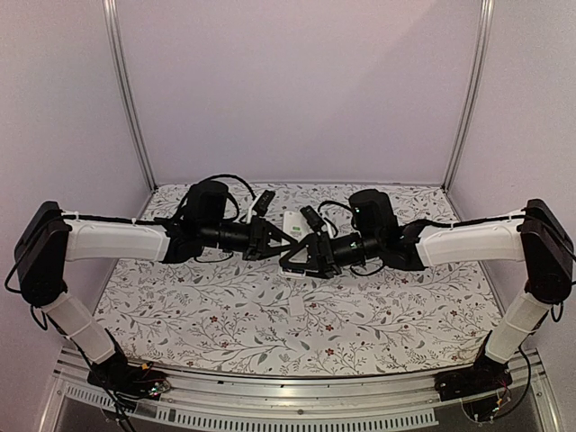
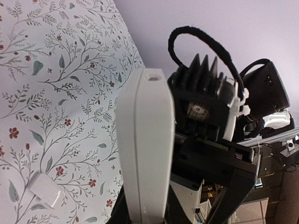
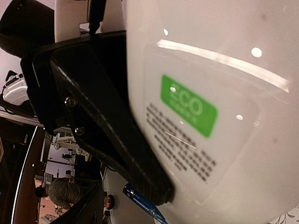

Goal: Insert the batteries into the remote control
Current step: Load the battery into the battery compartment.

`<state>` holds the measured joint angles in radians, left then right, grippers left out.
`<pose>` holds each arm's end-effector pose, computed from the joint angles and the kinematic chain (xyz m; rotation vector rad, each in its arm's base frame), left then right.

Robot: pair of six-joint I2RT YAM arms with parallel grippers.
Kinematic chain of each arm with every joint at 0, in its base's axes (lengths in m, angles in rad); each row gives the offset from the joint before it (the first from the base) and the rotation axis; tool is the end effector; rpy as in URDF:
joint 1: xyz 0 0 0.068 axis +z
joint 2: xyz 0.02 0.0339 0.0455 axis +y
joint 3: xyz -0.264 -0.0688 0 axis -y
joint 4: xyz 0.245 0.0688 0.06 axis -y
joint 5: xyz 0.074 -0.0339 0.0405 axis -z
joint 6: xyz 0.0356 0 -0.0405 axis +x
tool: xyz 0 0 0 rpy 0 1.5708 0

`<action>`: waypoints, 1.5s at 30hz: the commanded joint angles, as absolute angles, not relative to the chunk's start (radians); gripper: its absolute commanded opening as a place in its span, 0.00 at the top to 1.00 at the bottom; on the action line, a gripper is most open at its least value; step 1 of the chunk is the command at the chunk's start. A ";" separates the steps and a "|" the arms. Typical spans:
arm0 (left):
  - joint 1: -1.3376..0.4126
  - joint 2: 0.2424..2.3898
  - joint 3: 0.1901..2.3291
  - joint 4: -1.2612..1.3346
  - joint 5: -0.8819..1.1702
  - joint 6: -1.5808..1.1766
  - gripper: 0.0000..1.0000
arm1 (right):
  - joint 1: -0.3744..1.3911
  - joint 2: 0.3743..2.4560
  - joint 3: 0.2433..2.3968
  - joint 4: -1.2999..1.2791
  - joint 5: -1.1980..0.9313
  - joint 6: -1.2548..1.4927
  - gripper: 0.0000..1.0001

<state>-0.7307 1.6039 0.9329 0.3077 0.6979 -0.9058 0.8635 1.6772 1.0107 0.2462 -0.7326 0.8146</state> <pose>0.2473 -0.2524 0.2360 0.3594 2.2512 -1.6630 0.2219 0.2963 0.2307 -0.6267 2.2801 1.6952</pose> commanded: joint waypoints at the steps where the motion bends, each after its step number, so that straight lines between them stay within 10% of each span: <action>1: -0.717 1.575 0.927 0.339 0.712 -0.897 1.00 | 0.871 1.704 1.031 0.219 -0.718 0.816 0.29; 14: -0.706 1.563 0.916 0.354 0.724 -0.904 1.00 | 0.871 1.710 1.029 0.215 -0.717 0.815 0.46; 26: -0.706 1.564 0.916 0.350 0.717 -0.894 1.00 | 0.871 1.720 1.048 0.215 -0.721 0.824 0.34; 45: -0.694 1.555 0.890 0.423 0.753 -0.939 1.00 | 0.860 1.731 1.028 0.215 -0.734 0.826 0.61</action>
